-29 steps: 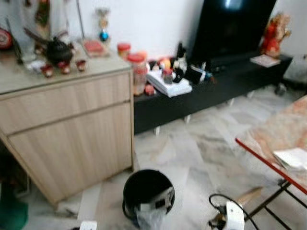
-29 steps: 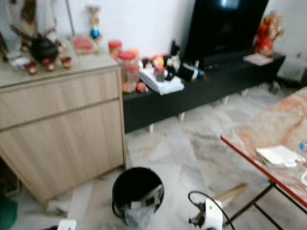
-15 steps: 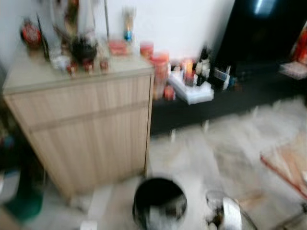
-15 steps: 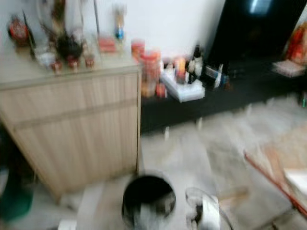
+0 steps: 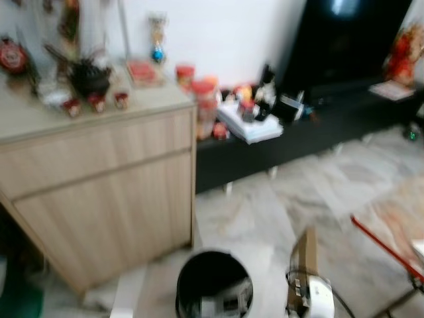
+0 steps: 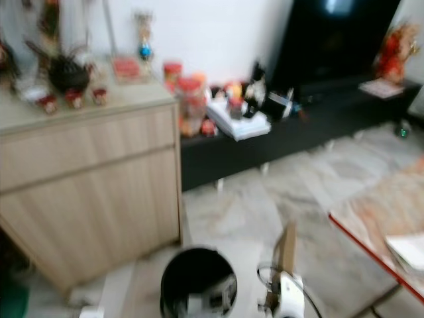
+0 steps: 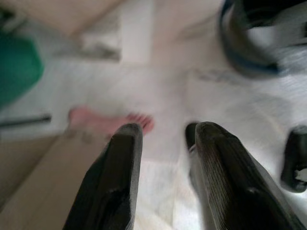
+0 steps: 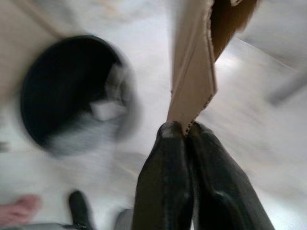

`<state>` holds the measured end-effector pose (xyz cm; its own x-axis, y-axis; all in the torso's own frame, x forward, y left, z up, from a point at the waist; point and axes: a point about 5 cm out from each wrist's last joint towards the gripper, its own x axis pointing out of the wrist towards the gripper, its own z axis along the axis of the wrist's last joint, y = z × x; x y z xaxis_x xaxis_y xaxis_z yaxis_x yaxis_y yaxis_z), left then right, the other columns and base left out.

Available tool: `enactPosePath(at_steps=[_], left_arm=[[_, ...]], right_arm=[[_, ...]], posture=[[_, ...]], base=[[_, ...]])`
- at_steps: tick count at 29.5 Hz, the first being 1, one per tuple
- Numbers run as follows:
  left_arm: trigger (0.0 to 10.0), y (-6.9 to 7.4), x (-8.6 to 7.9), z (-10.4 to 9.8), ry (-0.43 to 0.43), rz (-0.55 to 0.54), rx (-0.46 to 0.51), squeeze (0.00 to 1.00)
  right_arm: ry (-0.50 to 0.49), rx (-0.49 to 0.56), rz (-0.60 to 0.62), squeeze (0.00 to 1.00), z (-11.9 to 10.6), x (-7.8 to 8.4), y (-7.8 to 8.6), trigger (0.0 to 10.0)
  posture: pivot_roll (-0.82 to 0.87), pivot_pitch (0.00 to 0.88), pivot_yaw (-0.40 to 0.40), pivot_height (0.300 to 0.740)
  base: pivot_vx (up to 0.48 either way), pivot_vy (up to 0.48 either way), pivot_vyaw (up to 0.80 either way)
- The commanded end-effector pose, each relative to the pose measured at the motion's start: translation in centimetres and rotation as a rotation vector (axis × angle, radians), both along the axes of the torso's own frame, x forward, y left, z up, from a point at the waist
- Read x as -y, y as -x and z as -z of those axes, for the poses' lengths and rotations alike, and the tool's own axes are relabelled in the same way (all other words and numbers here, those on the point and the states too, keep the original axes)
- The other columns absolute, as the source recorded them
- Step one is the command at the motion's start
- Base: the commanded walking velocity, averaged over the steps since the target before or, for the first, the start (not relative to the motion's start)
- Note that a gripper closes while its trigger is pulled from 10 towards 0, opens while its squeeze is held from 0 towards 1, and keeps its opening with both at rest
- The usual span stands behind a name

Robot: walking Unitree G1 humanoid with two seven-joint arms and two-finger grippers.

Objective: Picking trash to rubbish bin

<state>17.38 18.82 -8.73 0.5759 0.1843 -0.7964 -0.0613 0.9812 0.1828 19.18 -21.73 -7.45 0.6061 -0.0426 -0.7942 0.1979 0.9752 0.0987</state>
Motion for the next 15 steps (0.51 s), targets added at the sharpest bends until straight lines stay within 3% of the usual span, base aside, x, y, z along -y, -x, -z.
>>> enactPosePath(at_steps=[1,12,15], left_arm=[[10.0,0.29,0.36,0.18,0.005,0.014,-0.013,0.0],[10.0,0.26,0.46,0.17,0.008,0.017,-0.009,0.0],[10.0,-0.19,0.65,-0.03,0.019,0.02,0.009,0.0]], right_arm=[[0.007,0.036,0.006,0.0,-0.61,0.29,-0.99,10.0],[0.013,0.029,-0.032,0.0,-0.66,0.25,-1.09,10.0],[0.031,0.019,-0.076,0.0,-0.85,0.28,-1.46,10.0]], posture=[[-0.03,0.039,-0.078,0.74],[-0.03,0.043,-0.08,0.74],[-0.03,0.043,-0.08,0.74]], base=[[0.281,0.0,0.0],[0.267,0.0,0.0],[0.0,0.0,0.0]])
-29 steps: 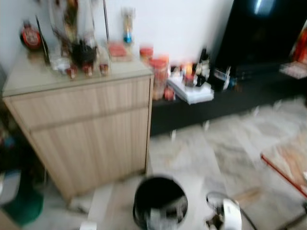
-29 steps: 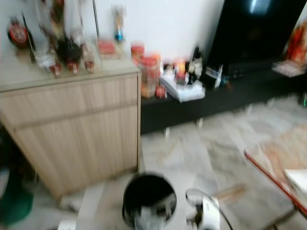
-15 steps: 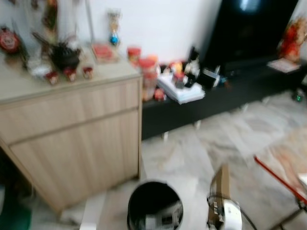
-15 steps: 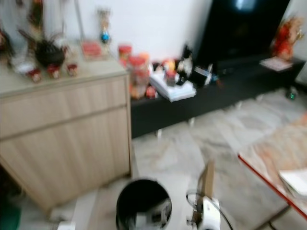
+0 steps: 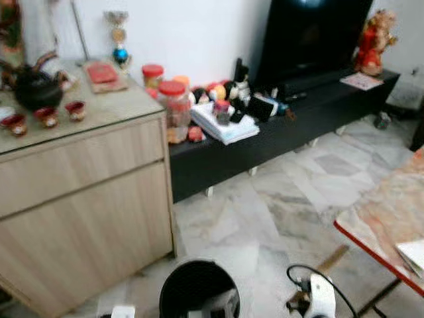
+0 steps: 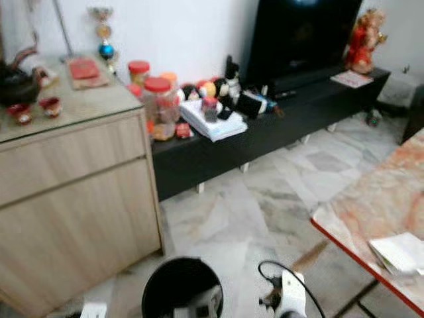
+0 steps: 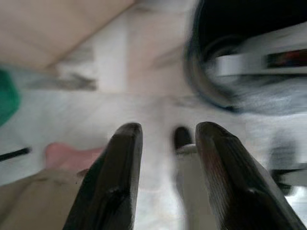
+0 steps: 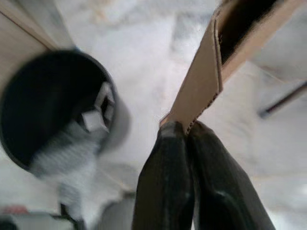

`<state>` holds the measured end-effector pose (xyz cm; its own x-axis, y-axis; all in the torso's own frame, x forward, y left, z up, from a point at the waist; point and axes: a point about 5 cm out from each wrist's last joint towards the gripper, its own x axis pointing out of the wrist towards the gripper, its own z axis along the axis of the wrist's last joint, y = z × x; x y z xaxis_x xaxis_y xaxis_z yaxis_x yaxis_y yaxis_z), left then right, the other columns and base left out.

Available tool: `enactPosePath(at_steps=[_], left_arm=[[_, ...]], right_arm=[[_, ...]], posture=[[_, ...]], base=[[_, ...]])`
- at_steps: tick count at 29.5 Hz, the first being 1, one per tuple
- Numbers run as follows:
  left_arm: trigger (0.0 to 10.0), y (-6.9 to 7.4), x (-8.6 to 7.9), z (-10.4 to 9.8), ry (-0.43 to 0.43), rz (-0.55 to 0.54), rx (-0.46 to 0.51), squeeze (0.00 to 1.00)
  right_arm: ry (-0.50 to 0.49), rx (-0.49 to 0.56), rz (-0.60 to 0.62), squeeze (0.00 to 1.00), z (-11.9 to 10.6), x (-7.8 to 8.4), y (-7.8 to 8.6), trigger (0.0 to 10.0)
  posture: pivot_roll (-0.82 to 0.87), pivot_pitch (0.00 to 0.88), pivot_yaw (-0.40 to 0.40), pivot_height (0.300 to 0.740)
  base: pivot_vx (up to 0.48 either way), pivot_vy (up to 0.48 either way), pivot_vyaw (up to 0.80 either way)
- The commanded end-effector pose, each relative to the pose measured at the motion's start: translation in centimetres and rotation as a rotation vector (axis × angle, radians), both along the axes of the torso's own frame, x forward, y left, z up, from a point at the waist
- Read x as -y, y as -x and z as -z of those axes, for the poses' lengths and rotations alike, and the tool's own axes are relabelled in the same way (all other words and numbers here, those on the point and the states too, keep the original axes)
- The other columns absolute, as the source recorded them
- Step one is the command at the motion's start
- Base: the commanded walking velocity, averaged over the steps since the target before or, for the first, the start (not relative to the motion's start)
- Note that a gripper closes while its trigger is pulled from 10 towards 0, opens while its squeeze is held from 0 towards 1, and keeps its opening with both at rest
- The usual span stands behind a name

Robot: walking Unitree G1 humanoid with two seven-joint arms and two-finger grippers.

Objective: Picking trash to rubbish bin

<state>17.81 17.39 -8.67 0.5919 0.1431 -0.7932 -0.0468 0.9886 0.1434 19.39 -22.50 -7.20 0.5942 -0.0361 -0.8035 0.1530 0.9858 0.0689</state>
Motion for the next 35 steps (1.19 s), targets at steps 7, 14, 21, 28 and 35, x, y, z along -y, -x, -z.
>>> enactPosePath(at_steps=[7,14,21,28,35], left_arm=[[10.0,-2.6,-0.4,-1.4,0.007,0.038,0.092,0.0],[10.0,-4.5,0.8,-2.4,0.029,0.086,0.128,0.0],[10.0,-6.3,1.8,-3.5,0.048,0.147,0.193,0.0],[10.0,-6.5,2.1,-3.7,0.072,0.169,0.2,0.0],[10.0,-6.1,2.3,-3.4,0.094,0.172,0.189,0.0]], right_arm=[[0.223,-0.02,-0.274,0.0,-2.1,1.0,-3.4,10.0],[0.161,0.067,-0.399,0.0,-4.4,-1.1,-7.0,10.0],[0.081,0.109,-0.626,0.0,-6.2,-5.8,-9.7,10.0],[0.073,0.132,-0.722,0.0,-7.1,-8.5,-10.8,10.0],[0.103,0.101,-0.838,0.0,-6.9,-10.3,-10.6,10.0]], posture=[[-0.03,0.05,-0.083,0.74],[-0.04,0.048,-0.08,0.74],[-0.03,0.052,-0.084,0.74],[-0.02,0.056,-0.081,0.74],[-0.02,0.052,-0.088,0.74]], base=[[0.0,0.0,0.0],[0.0,0.0,0.0],[0.0,0.0,0.0],[0.0,0.0,0.0],[0.0,0.0,0.0]])
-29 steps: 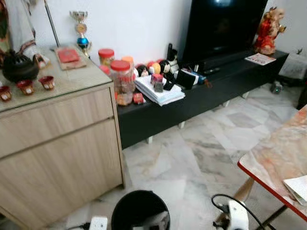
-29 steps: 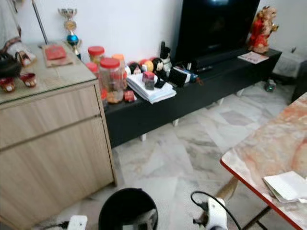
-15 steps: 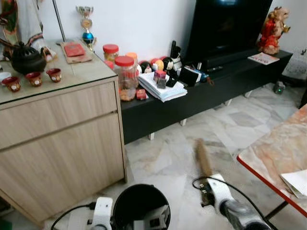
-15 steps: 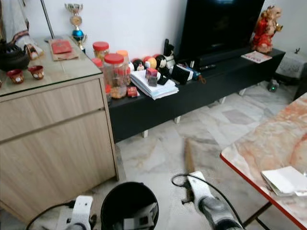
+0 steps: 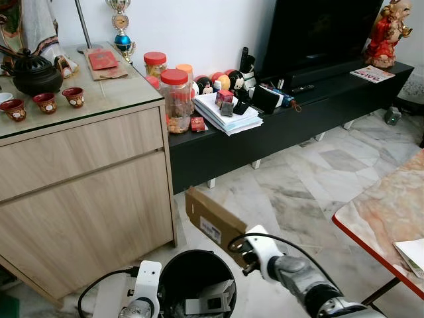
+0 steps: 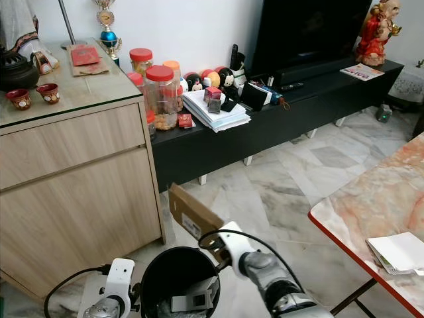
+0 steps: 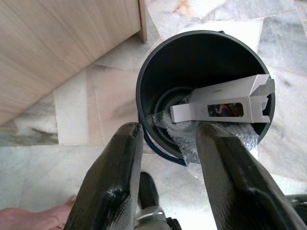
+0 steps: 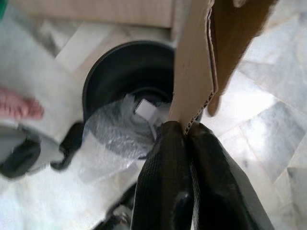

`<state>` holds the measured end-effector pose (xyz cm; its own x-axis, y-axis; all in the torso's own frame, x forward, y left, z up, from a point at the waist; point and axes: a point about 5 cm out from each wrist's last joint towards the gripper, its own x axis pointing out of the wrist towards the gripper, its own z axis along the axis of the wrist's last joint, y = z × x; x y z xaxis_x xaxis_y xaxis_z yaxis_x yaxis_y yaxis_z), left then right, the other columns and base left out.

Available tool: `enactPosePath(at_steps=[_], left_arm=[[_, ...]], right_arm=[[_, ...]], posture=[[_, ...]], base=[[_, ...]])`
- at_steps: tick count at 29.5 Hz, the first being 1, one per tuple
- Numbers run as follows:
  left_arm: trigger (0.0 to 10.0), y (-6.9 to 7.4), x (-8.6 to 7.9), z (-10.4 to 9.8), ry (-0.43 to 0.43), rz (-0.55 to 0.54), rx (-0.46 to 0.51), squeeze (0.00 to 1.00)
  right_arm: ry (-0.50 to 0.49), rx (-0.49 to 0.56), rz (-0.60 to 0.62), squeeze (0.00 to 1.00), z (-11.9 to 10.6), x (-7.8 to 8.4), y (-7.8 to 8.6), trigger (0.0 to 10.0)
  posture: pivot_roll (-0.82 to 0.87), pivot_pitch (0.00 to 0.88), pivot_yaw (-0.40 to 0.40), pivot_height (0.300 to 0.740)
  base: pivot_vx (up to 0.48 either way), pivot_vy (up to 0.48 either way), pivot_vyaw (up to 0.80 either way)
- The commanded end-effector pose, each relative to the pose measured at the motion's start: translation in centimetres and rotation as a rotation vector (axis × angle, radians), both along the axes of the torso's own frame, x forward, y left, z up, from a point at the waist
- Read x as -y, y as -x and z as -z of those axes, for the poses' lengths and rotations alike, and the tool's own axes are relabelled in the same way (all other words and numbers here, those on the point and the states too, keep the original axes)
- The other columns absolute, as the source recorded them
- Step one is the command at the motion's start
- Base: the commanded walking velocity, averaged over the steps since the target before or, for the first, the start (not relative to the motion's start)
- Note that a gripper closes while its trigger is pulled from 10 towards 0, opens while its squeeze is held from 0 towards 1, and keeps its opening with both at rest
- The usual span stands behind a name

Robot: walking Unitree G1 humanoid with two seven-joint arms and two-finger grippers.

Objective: Picking trash to rubbish bin

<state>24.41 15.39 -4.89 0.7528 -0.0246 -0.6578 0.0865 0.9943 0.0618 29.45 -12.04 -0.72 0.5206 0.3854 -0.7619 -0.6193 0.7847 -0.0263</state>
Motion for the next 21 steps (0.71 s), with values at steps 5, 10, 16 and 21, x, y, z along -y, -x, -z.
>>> enactPosePath(at_steps=[5,10,16,21], left_arm=[[10.0,0.6,0.3,0.4,0.018,0.021,-0.02,0.0],[10.0,0.6,0.3,0.4,0.026,0.019,-0.021,0.0],[10.0,0.7,0.2,0.5,0.034,0.015,-0.024,0.0],[10.0,0.7,0.3,0.5,0.041,0.017,-0.025,0.0]], right_arm=[[0.088,0.011,-0.096,0.0,-0.2,-0.2,-0.2,10.0],[0.092,0.003,-0.142,0.0,-0.2,-0.7,-0.1,10.0],[0.113,-0.007,-0.195,0.0,-0.1,-1.2,0.1,10.0],[0.157,-0.021,-0.224,0.0,0.2,-1.0,0.4,10.0]], posture=[[-0.02,0.05,-0.093,0.74],[-0.02,0.046,-0.097,0.74],[-0.02,0.04,-0.102,0.74],[-0.02,0.041,-0.103,0.74]], base=[[0.0,0.0,0.0],[0.0,0.0,0.0],[0.0,0.0,0.0],[0.0,0.0,0.0]])
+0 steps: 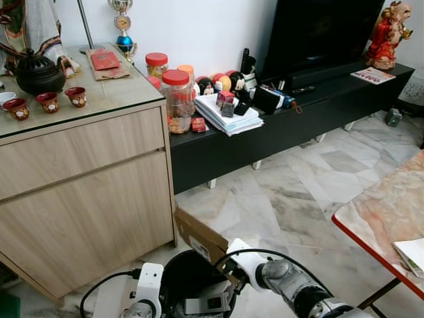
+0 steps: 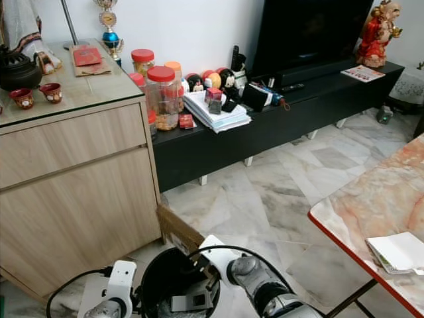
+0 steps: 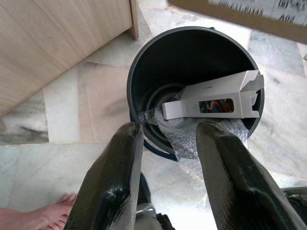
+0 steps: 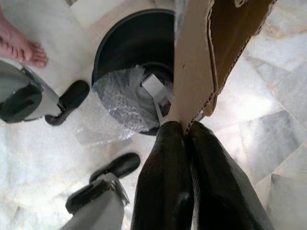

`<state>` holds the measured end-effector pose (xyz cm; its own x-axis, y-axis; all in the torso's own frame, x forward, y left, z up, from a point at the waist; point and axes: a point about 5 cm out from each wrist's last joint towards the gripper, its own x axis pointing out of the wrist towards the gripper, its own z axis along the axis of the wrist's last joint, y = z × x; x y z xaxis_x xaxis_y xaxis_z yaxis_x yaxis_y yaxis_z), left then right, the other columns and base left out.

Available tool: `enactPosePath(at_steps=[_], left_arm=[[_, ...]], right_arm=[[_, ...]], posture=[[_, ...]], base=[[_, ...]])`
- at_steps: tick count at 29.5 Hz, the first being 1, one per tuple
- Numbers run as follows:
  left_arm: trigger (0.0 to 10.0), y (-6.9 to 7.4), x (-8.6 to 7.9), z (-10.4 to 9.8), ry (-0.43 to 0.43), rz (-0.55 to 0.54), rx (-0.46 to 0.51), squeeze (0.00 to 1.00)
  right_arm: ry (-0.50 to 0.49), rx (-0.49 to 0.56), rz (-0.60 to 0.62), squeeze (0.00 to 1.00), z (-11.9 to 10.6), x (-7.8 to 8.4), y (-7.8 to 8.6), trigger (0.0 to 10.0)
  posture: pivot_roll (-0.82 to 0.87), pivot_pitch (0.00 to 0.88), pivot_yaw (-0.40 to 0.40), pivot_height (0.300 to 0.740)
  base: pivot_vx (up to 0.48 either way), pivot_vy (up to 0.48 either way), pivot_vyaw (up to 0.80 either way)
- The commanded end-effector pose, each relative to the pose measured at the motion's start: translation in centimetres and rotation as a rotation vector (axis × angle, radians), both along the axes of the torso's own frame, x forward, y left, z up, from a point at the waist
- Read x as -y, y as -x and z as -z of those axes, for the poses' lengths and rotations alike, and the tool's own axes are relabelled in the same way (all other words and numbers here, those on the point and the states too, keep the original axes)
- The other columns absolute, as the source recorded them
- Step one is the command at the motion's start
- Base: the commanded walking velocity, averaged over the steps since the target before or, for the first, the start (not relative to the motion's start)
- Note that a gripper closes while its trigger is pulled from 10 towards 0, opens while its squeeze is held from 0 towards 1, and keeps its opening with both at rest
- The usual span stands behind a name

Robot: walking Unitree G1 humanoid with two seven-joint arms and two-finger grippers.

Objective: Picking trash to rubbish bin

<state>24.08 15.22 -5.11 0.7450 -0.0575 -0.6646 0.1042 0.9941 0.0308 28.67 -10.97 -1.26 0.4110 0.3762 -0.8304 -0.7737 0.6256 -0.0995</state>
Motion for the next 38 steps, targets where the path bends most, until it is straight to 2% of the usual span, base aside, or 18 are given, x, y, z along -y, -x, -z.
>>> enactPosePath(at_steps=[1,4,10,12,14,18,21,24,26,32,38], left_arm=[[10.0,0.3,0.1,0.2,0.011,0.001,-0.014,0.0],[10.0,0.2,0.1,0.2,0.016,0.0,-0.01,0.0],[10.0,0.0,0.2,0.0,0.03,0.003,-0.003,0.0],[10.0,0.0,0.3,0.0,0.041,0.015,-0.002,0.0],[10.0,0.1,0.5,0.0,0.066,0.046,-0.004,0.0],[10.0,0.1,1.4,-0.2,0.099,0.189,0.006,0.0],[10.0,-0.1,1.3,-0.3,0.109,0.198,0.01,0.0],[10.0,-0.1,1.5,-0.4,0.099,0.256,0.01,0.0],[10.0,0.0,1.6,-0.4,0.048,0.333,0.013,0.0],[10.0,0.2,1.1,-0.5,-0.031,0.431,0.032,0.0],[10.0,0.8,0.4,-0.3,-0.044,0.458,0.04,0.0]], right_arm=[[0.033,0.017,-0.02,0.0,-0.3,0.1,-0.4,10.0],[0.125,0.043,-0.056,0.0,-0.1,0.9,-0.4,10.0],[0.125,0.048,-0.037,0.0,-0.1,1.0,-0.4,10.0],[0.158,0.065,-0.054,0.0,-0.1,1.0,-0.4,10.0],[0.162,0.072,-0.052,0.0,-0.1,0.9,-0.4,10.0],[0.151,0.076,-0.061,0.0,-0.2,0.4,-0.5,10.0],[0.151,0.082,-0.067,0.0,-0.3,0.2,-0.5,10.0],[0.153,0.086,-0.07,0.0,-0.3,0.1,-0.6,10.0],[0.156,0.089,-0.069,0.0,-0.3,0.0,-0.6,10.0],[0.164,0.091,-0.073,0.0,-0.3,0.0,-0.6,10.0],[0.163,0.089,-0.083,0.0,-0.3,-0.2,-0.6,10.0]], posture=[[-0.02,0.041,-0.103,0.74],[-0.02,0.052,-0.103,0.74],[-0.02,0.058,-0.104,0.74],[-0.01,0.061,-0.102,0.74],[-0.01,0.062,-0.102,0.74],[-0.01,0.068,-0.104,0.74],[-0.01,0.069,-0.105,0.74],[-0.01,0.069,-0.105,0.74],[-0.01,0.072,-0.104,0.74],[-0.01,0.074,-0.105,0.74],[0.0,0.08,-0.107,0.74]], base=[[0.0,0.0,0.0],[0.0,0.0,0.0],[0.0,0.0,0.0],[0.0,0.0,0.0],[0.0,0.0,0.0],[0.0,0.0,0.0],[0.0,0.0,0.0],[0.0,0.0,0.0],[0.0,0.0,0.0],[0.0,0.0,0.0],[0.0,0.0,0.0]])
